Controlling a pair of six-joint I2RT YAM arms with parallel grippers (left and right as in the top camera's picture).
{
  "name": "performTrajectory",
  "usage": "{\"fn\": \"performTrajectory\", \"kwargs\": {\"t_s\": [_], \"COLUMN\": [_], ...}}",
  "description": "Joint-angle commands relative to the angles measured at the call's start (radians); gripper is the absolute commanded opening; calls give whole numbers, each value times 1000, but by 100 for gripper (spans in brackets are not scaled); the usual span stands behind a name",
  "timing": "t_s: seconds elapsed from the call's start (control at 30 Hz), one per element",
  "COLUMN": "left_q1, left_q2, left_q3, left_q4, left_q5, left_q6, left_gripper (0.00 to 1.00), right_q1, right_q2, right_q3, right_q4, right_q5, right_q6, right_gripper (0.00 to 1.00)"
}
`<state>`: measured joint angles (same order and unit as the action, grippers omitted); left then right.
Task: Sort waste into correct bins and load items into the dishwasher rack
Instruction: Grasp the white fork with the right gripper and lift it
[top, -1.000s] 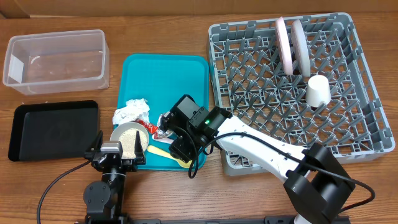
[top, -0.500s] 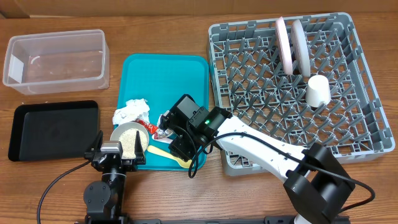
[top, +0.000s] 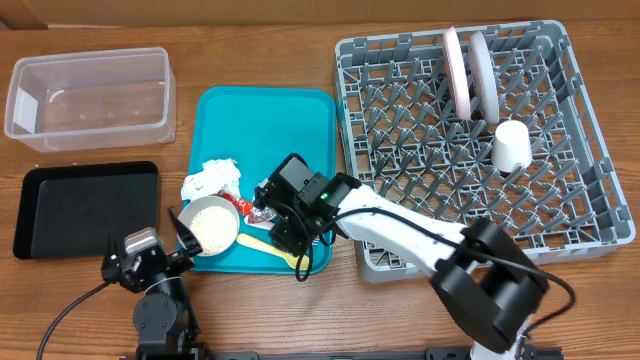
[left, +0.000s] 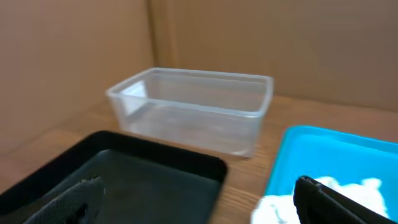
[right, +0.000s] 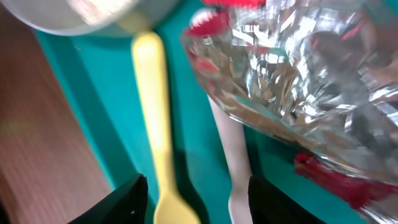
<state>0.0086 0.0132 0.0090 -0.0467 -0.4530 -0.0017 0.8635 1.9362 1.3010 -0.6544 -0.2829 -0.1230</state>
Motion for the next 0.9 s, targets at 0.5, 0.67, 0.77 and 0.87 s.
{"fn": "performTrajectory", "kwargs": {"t_s": [0.5, 0.67, 0.77, 0.87], "left_q1": [6, 6, 6, 6], "left_q2": [-7, -7, -7, -7], "left_q3": [-4, -4, -4, -4], "left_q4": [-9, -9, -9, -9], "left_q5": [-354, -354, -354, -354], "left_q6": [-111, -111, -111, -111], "left_gripper": [100, 100, 100, 100], "right_q1": [-6, -5, -6, -5], "right_q2": [90, 103, 107, 106], "right_q3": [-6, -6, -6, -1], "right_q4": [106, 103, 103, 103], "right_q5": [81, 81, 85, 106], "right_q6": [0, 0, 5, 31], "right_gripper": [51, 36, 30, 25]}}
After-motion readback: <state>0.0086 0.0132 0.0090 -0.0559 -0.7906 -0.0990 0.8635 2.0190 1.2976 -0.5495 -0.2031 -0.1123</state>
